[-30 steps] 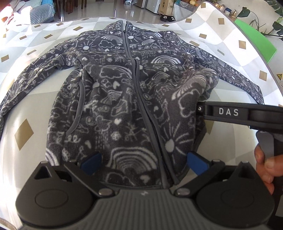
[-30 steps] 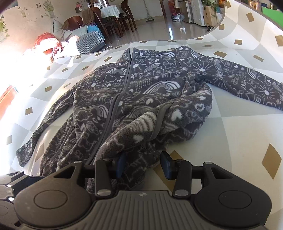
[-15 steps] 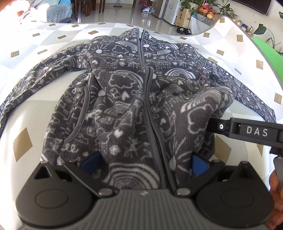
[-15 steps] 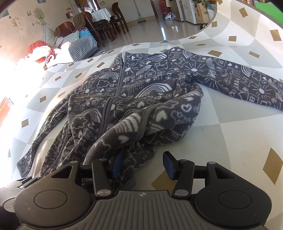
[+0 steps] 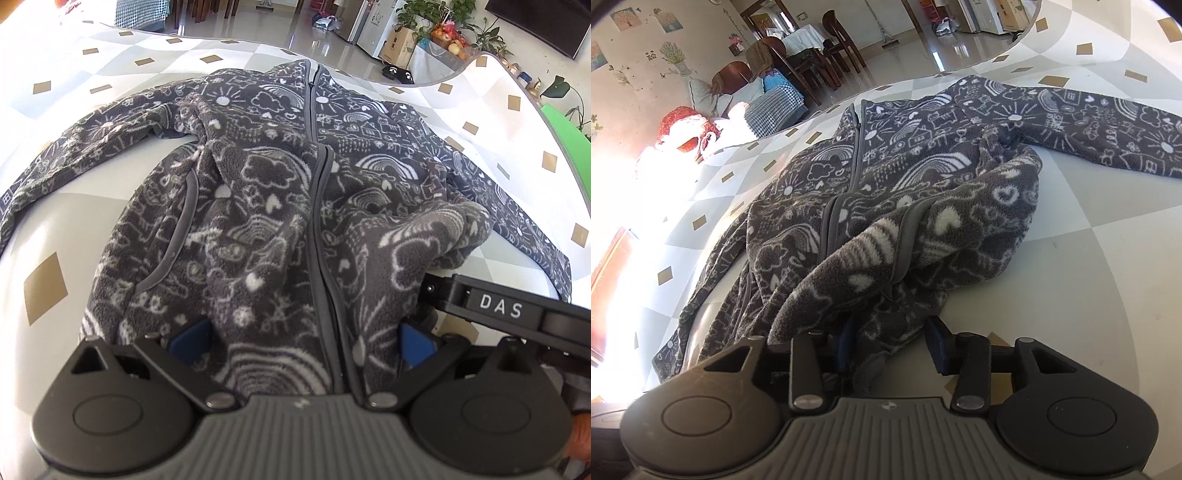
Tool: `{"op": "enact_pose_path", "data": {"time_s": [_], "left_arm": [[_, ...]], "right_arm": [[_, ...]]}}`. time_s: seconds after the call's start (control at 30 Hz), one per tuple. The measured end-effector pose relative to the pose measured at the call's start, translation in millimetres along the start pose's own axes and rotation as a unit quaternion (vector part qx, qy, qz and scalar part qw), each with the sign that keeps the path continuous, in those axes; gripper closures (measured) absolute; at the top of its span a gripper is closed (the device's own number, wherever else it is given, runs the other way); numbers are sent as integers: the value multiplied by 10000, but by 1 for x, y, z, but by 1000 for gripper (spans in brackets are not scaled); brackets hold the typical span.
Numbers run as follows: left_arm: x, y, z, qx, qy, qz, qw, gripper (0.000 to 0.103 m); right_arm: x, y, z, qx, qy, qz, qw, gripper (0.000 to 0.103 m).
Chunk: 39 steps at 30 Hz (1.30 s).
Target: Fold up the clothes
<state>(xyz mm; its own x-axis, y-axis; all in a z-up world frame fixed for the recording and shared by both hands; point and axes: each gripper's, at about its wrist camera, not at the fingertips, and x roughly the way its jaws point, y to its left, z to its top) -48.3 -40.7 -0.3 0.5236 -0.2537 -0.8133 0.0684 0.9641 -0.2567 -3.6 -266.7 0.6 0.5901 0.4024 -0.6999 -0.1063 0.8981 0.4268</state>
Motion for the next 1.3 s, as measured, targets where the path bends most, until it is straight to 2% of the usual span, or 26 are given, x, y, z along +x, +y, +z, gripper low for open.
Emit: {"op": "enact_pose_path", "data": {"time_s": [0.07,0.13,0.23,0.47,0.63,0.77,0.9,1.0,1.07,1.2,1.3], "left_arm": [[0,-1,0,10,0,15,10000,0],[-1,0,0,-26,-8,-7,10000,0],[-4,4,1,-196,-52,-107,9997,0],[-20,12,5,-438,-355,-266,9981,0],[-33,16,5,-458,-530,-131,9975,0],[-38,25,4,-593,-562,51,9966,0],[-39,33,1,-695,-498,201,9961,0],[-40,35,-2,-706,-489,280,9959,0],[-44,34,-3,-668,-539,275,9959,0],[-50,29,-5,-468,-633,256,9966,0],[-50,28,-5,-401,-609,320,9968,0]], "right_arm": [[-1,0,-1,34,-12,74,10000,75],[-3,1,-1,46,-57,128,9999,86],[-12,7,1,-82,-288,127,9995,91],[-46,22,6,-351,-834,230,9956,93],[-74,36,5,-627,-1113,288,9914,93],[-98,44,2,-752,-1258,536,9877,93],[-111,42,-2,-644,-1343,938,9844,91],[-117,37,-1,-481,-1466,1007,9829,91],[-118,34,-1,-432,-1506,873,9838,91],[-117,29,-1,-579,-1433,127,9879,87],[-115,24,-4,-714,-1175,-229,9902,72]]}}
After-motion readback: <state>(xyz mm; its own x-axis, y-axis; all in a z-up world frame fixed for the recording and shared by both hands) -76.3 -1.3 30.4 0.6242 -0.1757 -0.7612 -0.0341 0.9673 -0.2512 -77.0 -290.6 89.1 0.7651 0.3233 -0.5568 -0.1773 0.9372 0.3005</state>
